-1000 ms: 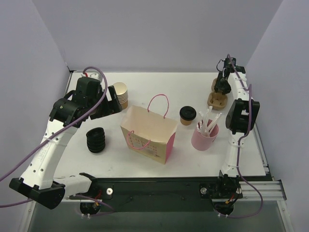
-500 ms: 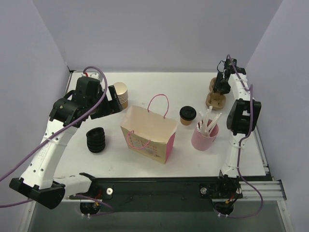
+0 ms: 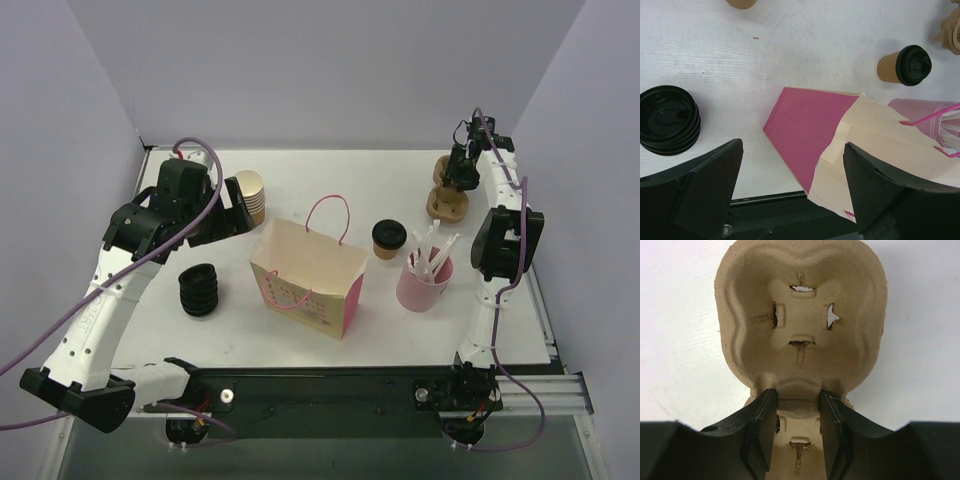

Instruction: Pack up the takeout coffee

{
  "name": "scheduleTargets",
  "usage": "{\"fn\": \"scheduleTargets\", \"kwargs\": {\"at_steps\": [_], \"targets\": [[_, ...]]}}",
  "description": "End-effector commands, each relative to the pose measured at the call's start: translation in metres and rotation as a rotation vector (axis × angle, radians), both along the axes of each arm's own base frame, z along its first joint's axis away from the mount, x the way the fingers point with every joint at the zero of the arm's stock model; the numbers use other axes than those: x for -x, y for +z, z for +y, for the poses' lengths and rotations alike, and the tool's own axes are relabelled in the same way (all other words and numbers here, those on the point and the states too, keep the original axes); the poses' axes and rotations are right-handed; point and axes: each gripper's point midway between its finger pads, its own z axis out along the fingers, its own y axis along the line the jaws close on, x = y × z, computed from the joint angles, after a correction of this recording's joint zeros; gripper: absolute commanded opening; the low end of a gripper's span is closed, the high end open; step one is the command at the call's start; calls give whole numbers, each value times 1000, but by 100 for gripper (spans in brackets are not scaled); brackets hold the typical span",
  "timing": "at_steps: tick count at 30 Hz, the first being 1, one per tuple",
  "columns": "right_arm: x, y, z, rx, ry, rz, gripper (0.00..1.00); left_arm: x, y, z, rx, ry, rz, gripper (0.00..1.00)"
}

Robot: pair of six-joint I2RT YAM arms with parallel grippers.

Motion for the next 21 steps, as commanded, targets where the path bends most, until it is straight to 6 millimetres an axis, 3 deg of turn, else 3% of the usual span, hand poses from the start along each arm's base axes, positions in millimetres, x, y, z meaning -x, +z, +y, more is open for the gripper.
{"fn": "scheduleTargets", "kwargs": {"at_steps": [1, 2, 4, 8, 9, 10, 12, 16, 21], "targets": [[8, 22, -10, 39, -44, 2, 29, -6, 11, -3, 23, -11, -48, 92], [14, 27, -26, 200, -66, 33, 27, -6, 11, -3, 23, -12, -46, 92], [16, 35, -30, 276, -63, 33, 27, -6, 11, -4, 25, -15, -45, 92], [7, 39, -11, 144, 0, -34, 38, -7, 10, -5, 26, -18, -46, 92], [2, 39, 12, -6, 46, -64, 40, -7, 11, -5, 29, -19, -48, 92], [0, 37, 16, -59, 43, -69, 40, -8, 11, -6, 30, -21, -46, 92], [0, 36, 13, -65, 20, -65, 31, -9, 12, -7, 31, -24, -49, 92], [12, 29, -17, 104, -68, -2, 30, -9, 12, -6, 26, -23, -49, 92], [11, 24, -5, 77, 7, 7, 38, -7, 9, -4, 19, -23, -44, 92]]}}
